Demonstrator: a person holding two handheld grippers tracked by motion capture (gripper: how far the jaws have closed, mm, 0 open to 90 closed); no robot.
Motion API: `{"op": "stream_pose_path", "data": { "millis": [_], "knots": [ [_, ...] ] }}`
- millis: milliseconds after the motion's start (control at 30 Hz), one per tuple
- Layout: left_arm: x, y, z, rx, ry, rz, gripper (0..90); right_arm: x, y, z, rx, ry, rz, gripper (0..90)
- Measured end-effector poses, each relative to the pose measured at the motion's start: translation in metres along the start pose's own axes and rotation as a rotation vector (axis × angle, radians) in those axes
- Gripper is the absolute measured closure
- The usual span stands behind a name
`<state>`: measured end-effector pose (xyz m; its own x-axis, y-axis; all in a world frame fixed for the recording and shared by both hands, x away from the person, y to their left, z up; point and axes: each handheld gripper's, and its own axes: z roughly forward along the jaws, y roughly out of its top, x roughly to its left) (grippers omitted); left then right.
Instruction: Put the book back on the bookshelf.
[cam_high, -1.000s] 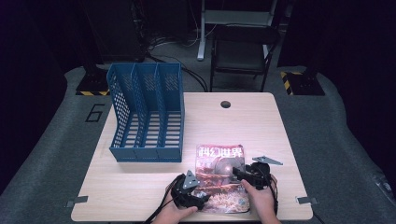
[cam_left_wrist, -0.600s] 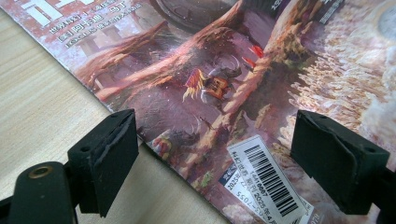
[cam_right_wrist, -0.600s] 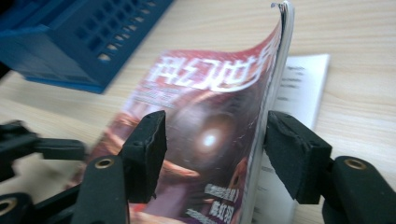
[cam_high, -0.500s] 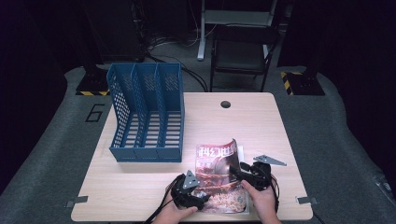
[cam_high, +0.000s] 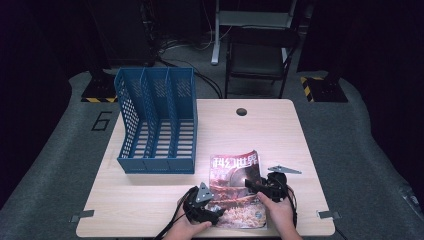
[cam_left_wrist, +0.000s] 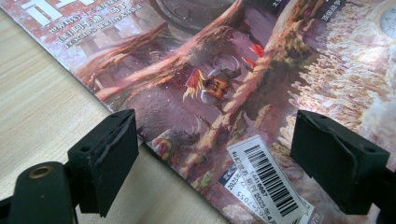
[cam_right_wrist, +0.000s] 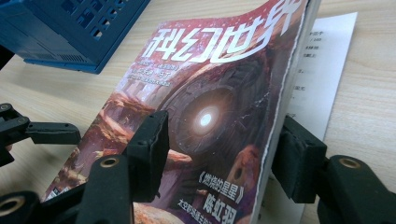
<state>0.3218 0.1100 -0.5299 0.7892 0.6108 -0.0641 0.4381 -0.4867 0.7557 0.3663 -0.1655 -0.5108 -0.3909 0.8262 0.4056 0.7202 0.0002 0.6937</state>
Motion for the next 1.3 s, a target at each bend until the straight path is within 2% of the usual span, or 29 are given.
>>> {"op": "stream_pose_path", "data": {
  "millis": [367, 600, 733, 767, 900, 967, 1167, 1233, 1267, 1300],
  "knots": [
    [0.0, 0.0, 0.0, 0.0, 0.0, 0.0, 14.8, -0.0056, -0.0012, 0.0079, 0.035, -0.013, -0.01, 42.6],
    [0.0, 0.0, 0.0, 0.0, 0.0, 0.0, 14.8, -0.0074, -0.0015, 0.0093, 0.039, 0.004, -0.017, 43.6],
    [-0.0001, 0.0, 0.0, -0.001, 0.0, -0.001, 14.8, -0.0069, -0.0013, 0.0082, 0.047, -0.001, -0.015, 47.7],
    [0.0005, 0.0002, -0.0005, 0.004, -0.012, 0.0, 14.8, -0.0068, -0.0013, 0.0079, 0.048, -0.006, -0.019, 48.6],
    [0.0001, 0.0, 0.0002, -0.003, 0.003, 0.0, 14.8, -0.0074, -0.0012, 0.0083, 0.051, -0.016, -0.039, 53.0],
    [0.0001, 0.0, 0.0001, -0.003, 0.003, 0.001, 14.8, -0.0075, -0.0013, 0.0077, 0.057, -0.022, -0.034, 56.4],
    [0.0005, 0.0002, -0.0005, 0.004, -0.011, 0.0, 14.8, -0.0077, -0.0019, 0.0078, 0.044, -0.024, -0.066, 62.5],
    [0.0001, 0.0, -0.0001, 0.0, -0.003, 0.0, 14.8, -0.0069, -0.0018, 0.0066, 0.04, -0.02, -0.066, 66.2],
    [0.0006, 0.0002, -0.0006, 0.005, -0.012, 0.001, 14.8, -0.0073, -0.0015, 0.0063, 0.032, -0.012, -0.071, 68.2],
    [0.0006, 0.0001, -0.0006, 0.004, -0.01, 0.001, 14.8, -0.0064, -0.0014, 0.005, 0.039, -0.009, -0.058, 69.5]
  ]
}}
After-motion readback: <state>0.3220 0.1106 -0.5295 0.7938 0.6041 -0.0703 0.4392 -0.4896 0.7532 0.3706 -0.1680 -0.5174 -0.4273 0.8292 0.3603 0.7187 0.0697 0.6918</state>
